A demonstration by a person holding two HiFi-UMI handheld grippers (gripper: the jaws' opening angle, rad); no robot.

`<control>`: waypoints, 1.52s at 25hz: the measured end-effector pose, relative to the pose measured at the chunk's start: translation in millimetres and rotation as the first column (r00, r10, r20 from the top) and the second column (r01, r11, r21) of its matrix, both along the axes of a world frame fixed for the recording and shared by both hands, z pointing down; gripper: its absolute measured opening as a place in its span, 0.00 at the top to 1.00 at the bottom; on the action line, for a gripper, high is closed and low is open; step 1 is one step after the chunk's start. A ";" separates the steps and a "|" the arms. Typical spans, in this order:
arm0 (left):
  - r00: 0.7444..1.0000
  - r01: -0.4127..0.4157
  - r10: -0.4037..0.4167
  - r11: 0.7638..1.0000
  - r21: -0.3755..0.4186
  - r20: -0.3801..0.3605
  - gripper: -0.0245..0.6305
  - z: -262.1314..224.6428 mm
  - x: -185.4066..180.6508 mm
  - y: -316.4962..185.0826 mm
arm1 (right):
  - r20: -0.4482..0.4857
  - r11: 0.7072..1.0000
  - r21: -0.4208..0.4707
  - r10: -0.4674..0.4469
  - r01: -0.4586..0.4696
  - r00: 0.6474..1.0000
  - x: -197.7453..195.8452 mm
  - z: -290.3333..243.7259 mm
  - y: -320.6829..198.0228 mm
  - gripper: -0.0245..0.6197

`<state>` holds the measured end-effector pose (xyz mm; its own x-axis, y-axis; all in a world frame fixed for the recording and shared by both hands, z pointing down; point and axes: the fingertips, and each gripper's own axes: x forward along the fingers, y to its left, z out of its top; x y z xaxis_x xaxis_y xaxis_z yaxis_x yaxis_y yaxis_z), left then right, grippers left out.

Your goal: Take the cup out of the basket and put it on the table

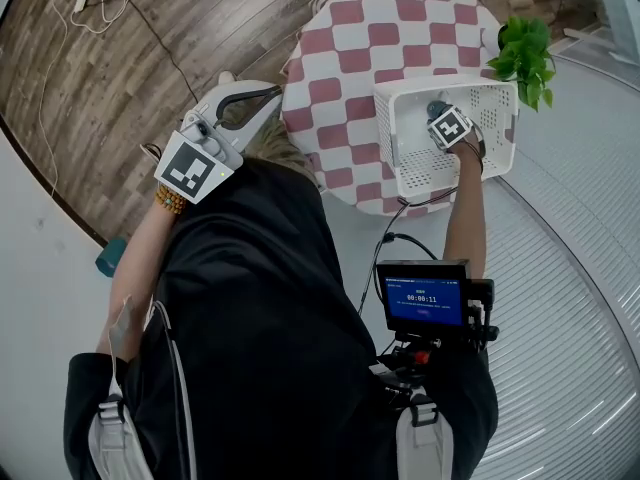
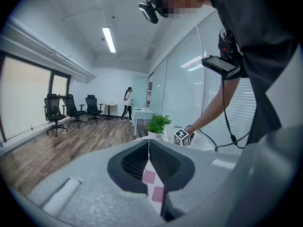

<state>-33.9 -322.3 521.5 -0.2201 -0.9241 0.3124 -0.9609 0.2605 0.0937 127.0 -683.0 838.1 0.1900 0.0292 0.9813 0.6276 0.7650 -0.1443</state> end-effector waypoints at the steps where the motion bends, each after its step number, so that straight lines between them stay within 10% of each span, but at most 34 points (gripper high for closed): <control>1: 1.000 -0.003 0.003 1.000 -0.003 0.002 0.96 0.3 0.7 -0.7 | -0.001 1.000 -0.001 0.004 -0.004 1.000 0.8 -0.1 -0.2 0.86; 26: 0.999 -0.029 0.029 0.999 -0.018 0.017 0.96 2.9 0.2 -9.0 | -0.038 0.998 0.058 0.018 -0.015 0.999 1.3 -0.8 -2.0 0.91; 33: 1.000 -0.027 0.027 0.999 -0.018 0.014 0.96 4.2 -0.6 -10.1 | 0.005 0.984 0.116 0.137 -0.136 0.991 -0.4 -6.9 -9.8 0.91; 38: 0.999 -0.036 0.036 0.999 -0.021 0.021 0.96 4.6 2.6 -10.8 | 0.100 0.959 -0.010 0.282 -0.282 0.954 -9.9 -5.1 6.4 0.91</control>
<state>-31.2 -333.1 526.2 -0.1937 -0.9250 0.3269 -0.9713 0.2276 0.0685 117.1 -676.7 833.0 0.0758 0.0635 0.9951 0.3975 0.9133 -0.0886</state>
